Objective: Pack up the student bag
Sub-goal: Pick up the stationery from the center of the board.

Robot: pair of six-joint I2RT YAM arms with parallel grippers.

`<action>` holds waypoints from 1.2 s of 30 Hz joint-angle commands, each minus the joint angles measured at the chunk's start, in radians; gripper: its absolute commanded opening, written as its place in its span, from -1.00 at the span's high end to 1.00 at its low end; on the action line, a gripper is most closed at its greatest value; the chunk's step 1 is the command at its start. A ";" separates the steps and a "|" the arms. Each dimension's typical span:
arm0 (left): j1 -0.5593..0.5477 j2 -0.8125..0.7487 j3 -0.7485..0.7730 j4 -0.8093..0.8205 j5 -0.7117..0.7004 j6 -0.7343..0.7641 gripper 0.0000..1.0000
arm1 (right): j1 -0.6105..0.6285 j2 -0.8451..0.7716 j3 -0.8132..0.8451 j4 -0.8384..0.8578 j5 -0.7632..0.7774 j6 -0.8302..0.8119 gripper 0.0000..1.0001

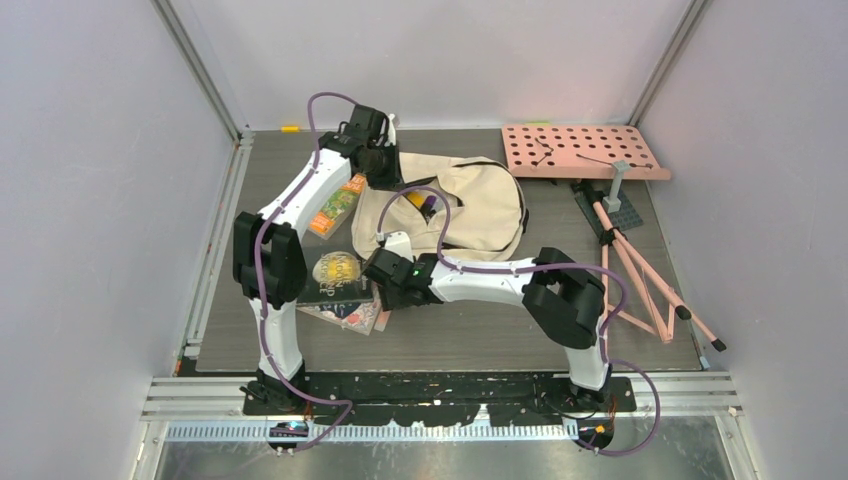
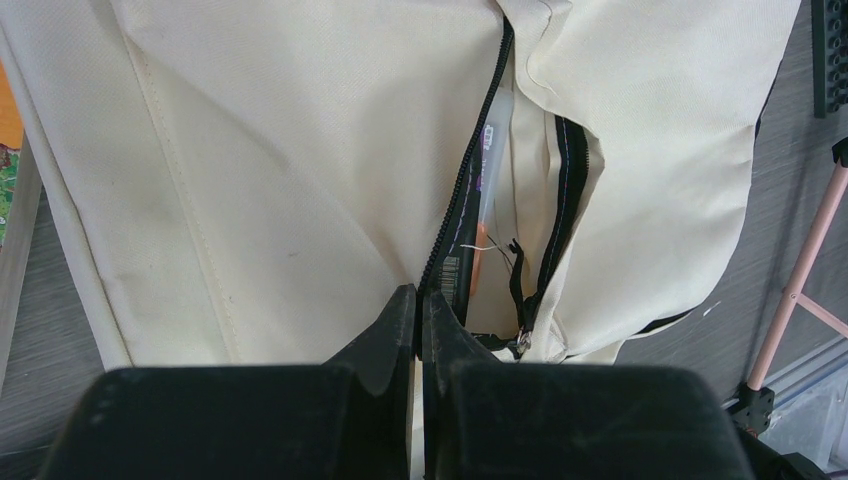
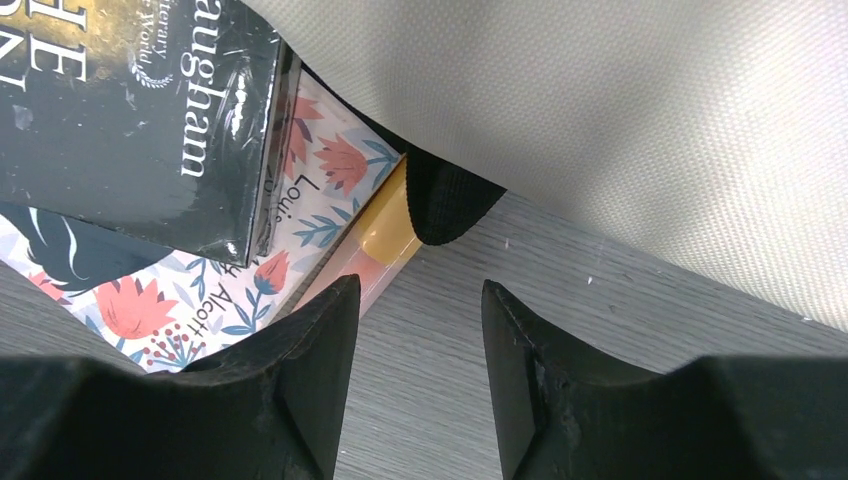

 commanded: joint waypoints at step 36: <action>0.020 -0.043 -0.007 0.051 -0.030 0.024 1.00 | -0.070 -0.116 -0.122 0.038 -0.016 -0.051 -0.05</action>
